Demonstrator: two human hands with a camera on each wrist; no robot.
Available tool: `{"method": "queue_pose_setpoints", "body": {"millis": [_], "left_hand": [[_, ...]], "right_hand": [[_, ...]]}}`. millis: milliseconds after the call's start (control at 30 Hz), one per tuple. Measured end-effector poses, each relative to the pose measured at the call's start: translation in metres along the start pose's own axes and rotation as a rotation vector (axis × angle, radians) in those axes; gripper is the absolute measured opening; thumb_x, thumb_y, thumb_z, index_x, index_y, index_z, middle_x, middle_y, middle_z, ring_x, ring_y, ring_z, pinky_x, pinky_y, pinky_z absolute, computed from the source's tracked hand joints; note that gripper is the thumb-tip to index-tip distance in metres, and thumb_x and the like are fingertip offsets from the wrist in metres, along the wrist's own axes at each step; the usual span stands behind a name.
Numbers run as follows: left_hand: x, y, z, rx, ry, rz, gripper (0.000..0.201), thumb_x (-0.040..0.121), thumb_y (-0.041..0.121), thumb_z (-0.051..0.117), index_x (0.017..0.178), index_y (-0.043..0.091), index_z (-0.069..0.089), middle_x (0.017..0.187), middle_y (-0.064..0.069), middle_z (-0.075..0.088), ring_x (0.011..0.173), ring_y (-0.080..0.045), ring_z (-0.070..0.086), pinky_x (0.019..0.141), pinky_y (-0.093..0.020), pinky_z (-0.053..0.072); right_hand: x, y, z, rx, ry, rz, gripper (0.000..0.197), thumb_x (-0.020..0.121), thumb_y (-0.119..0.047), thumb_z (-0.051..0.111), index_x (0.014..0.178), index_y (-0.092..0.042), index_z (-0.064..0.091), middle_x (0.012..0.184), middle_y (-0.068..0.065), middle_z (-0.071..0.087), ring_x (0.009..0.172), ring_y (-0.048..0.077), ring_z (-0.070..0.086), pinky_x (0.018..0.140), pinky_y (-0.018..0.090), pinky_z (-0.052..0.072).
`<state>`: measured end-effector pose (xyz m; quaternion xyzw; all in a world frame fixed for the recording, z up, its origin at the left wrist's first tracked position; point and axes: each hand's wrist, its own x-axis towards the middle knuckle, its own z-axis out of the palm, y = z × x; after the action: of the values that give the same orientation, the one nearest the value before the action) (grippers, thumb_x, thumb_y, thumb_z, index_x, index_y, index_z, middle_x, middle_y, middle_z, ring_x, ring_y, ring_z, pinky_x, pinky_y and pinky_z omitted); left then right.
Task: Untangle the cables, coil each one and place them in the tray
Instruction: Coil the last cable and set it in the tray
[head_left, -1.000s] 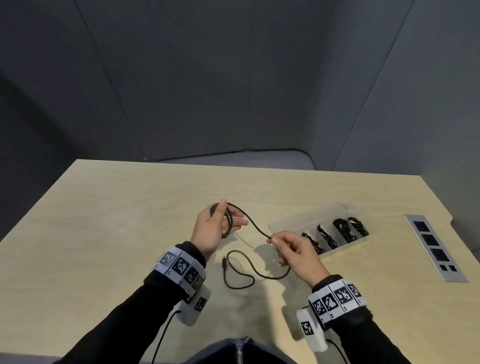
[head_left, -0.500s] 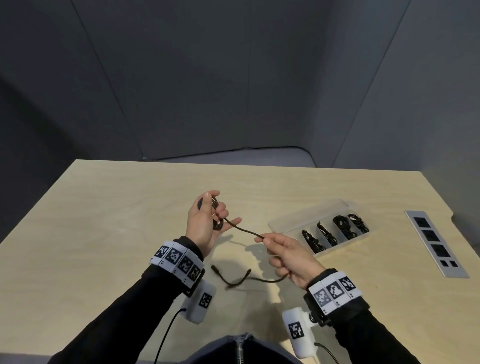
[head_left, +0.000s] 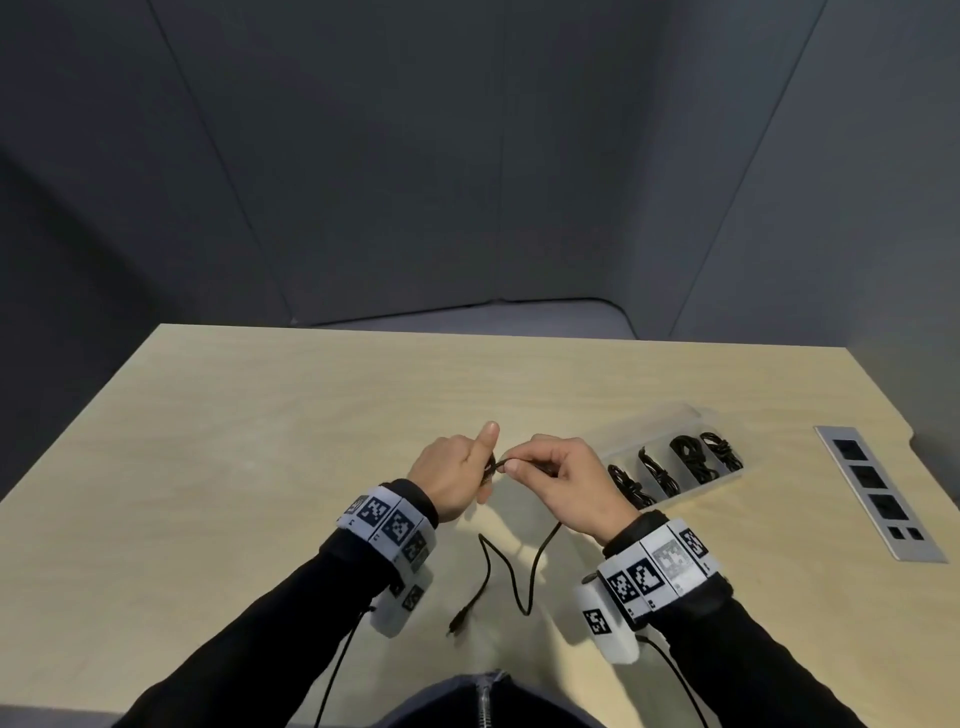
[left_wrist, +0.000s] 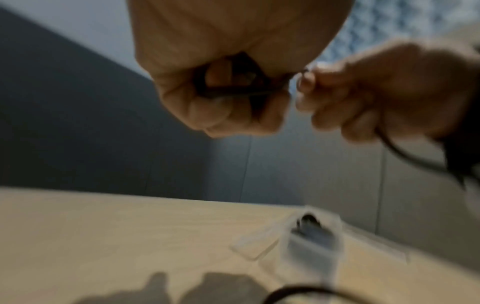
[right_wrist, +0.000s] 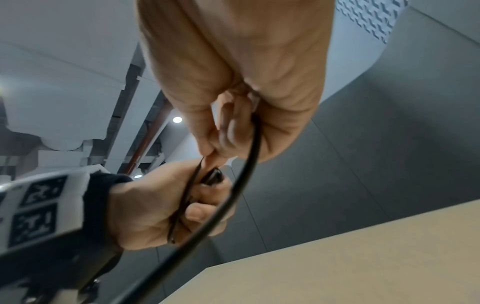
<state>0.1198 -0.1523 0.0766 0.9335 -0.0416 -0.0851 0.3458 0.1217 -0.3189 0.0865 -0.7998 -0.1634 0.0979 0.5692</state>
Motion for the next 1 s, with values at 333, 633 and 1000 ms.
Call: {"method": "queue_pose_setpoints", "body": {"millis": [333, 633, 1000], "left_hand": [[-0.014, 0.004, 0.006, -0.655, -0.15, 0.057, 0.037, 0.084, 0.045, 0.053, 0.063, 0.015, 0.052, 0.051, 0.0, 0.04, 0.046, -0.012, 0.037, 0.049, -0.021, 0.037], [-0.01, 0.011, 0.012, -1.032, 0.111, -0.142, 0.029, 0.099, 0.025, 0.041, 0.098, 0.01, 0.065, 0.109, -0.01, 0.068, 0.105, -0.024, 0.066, 0.088, -0.035, 0.053], [-0.016, 0.017, -0.002, -1.156, 0.307, -0.128, 0.022, 0.1, 0.038, 0.035, 0.098, 0.03, 0.055, 0.063, 0.003, 0.036, 0.047, -0.009, 0.03, 0.046, -0.021, 0.034]], "right_hand": [[0.004, 0.019, -0.016, 0.323, 0.137, 0.139, 0.014, 0.07, -0.006, 0.078, 0.075, -0.004, 0.065, 0.054, -0.001, 0.057, 0.043, 0.005, 0.045, 0.047, 0.015, 0.038], [-0.009, 0.027, 0.004, 0.353, -0.032, 0.224, 0.016, 0.096, -0.012, 0.048, 0.08, -0.012, 0.051, 0.059, -0.002, 0.047, 0.049, 0.012, 0.052, 0.054, 0.024, 0.049], [-0.024, 0.017, 0.034, -0.067, -0.377, 0.172, 0.031, 0.097, -0.031, 0.047, 0.095, -0.011, 0.071, 0.046, -0.012, 0.045, 0.044, 0.001, 0.038, 0.046, 0.012, 0.031]]}}
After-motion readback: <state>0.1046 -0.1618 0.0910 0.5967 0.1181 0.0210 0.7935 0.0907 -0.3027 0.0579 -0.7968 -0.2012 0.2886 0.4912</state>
